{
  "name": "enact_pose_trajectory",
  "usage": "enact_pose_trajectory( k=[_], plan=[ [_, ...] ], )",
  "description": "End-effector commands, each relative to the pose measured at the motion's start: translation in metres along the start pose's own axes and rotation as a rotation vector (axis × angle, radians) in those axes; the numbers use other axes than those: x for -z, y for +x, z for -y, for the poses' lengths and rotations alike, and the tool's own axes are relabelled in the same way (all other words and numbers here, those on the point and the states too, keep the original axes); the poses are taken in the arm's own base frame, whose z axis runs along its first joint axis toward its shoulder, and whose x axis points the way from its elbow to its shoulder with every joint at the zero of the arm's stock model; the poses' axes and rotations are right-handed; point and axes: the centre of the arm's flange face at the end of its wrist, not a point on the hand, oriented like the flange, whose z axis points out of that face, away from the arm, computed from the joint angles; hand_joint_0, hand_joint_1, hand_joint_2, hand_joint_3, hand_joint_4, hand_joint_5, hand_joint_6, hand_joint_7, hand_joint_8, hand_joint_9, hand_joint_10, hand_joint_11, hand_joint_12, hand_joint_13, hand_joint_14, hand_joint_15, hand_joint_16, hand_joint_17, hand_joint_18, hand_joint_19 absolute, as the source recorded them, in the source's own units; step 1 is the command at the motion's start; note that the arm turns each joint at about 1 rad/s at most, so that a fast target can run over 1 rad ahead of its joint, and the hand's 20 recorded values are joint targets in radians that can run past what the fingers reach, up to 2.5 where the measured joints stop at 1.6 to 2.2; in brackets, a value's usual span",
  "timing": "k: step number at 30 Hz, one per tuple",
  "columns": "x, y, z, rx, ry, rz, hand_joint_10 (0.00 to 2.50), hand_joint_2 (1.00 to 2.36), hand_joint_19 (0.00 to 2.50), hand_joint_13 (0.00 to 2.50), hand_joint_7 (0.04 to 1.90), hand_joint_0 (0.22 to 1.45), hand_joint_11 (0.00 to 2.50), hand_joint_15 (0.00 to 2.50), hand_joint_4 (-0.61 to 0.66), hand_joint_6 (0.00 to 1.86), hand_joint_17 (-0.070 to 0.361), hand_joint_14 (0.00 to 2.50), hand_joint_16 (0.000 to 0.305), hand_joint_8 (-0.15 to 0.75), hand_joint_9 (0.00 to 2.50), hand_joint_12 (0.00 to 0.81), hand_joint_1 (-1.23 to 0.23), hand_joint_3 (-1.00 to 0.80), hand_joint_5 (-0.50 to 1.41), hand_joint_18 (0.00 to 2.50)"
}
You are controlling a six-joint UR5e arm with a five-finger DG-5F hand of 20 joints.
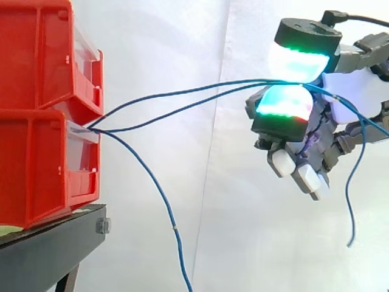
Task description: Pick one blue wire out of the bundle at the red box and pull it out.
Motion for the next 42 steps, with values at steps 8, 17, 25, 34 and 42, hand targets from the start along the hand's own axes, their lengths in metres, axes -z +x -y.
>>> enact_pose_trajectory(
  k=[8,17,25,34,42],
  plan=[
    [-0.0001,0.0029,-0.001,-0.015,-0.001,-0.004,0.01,1.01,0.58,0.97,1.13,0.56,0.53,0.56,0.12,0.91,0.125,0.02,0.055,0.329,1.11,0.418,-0.61,-0.28,-0.11,0.8],
    [-0.0001,0.0019,-0.0007,-0.015,-0.001,-0.003,0.01,1.01,0.6,0.98,1.15,0.56,0.52,0.56,0.13,0.9,0.124,0.02,0.055,0.328,1.16,0.417,-0.53,-0.31,-0.1,0.79],
    [0.0,0.0008,-0.0003,-0.016,0.0,-0.001,0.01,1.01,0.59,0.97,1.11,0.52,0.52,0.57,0.13,0.88,0.131,0.02,0.058,0.339,1.15,0.433,-0.42,-0.41,-0.11,0.78],
    [0.0,-0.0011,0.0004,-0.016,0.0,0.0,0.01,1.0,0.55,0.98,1.06,0.43,0.51,0.55,0.18,0.87,0.152,0.02,0.068,0.383,1.11,0.476,-0.52,-0.5,-0.11,0.83],
    [0.0,-0.0012,0.0005,-0.016,0.001,0.002,0.01,1.0,0.54,0.92,1.08,0.47,0.52,0.55,0.17,0.9,0.144,0.02,0.064,0.363,1.02,0.456,-0.69,-0.5,-0.14,0.78]
  ],
)
